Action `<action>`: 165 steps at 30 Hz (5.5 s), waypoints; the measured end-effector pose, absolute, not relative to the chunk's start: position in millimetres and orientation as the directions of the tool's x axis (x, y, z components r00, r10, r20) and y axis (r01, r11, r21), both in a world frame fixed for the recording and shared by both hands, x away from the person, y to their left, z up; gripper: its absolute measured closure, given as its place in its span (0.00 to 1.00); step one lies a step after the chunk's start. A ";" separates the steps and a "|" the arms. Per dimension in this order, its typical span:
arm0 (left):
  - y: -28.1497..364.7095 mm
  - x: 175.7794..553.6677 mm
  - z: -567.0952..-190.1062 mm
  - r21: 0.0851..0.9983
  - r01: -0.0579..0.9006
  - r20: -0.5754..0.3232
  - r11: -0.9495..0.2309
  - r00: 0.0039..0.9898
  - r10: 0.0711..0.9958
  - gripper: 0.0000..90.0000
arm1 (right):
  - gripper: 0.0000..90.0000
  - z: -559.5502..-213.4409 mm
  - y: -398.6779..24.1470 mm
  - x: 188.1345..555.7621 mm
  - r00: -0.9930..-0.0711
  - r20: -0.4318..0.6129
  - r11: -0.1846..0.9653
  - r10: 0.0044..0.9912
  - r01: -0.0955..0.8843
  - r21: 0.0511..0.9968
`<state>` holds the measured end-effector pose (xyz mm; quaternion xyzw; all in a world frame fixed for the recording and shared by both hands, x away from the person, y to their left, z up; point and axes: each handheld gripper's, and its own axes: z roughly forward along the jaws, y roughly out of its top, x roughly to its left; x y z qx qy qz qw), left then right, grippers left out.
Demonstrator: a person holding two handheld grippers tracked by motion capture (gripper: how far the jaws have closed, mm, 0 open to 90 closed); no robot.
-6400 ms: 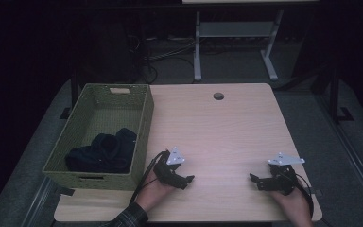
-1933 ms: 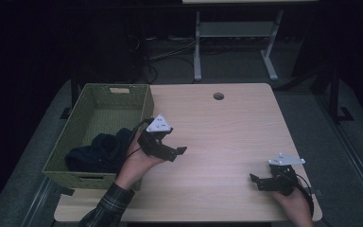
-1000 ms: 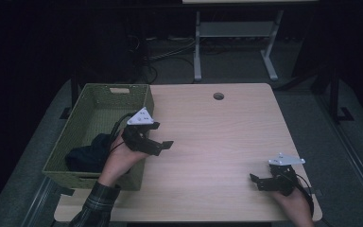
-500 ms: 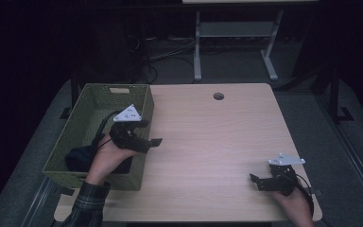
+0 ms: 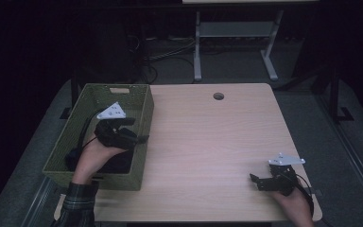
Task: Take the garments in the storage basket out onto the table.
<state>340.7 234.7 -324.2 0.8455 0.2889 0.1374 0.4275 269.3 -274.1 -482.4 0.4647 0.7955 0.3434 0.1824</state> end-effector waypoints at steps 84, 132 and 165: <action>368.3 325.1 -358.2 0.665 0.536 0.010 -0.520 0.690 0.724 0.15 | 0.09 -482.4 -274.0 269.3 -0.501 0.028 0.332 0.865 0.614 0.716; 339.7 357.6 -386.7 0.545 0.554 -0.095 -0.629 0.786 0.610 0.45 | 0.09 -482.4 -274.0 269.3 -0.501 0.028 0.332 0.865 0.614 0.716; 357.7 341.6 -342.9 0.716 0.531 -0.041 -0.453 0.680 0.732 0.85 | 0.09 -482.5 -274.0 269.3 -0.501 0.028 0.332 0.865 0.614 0.716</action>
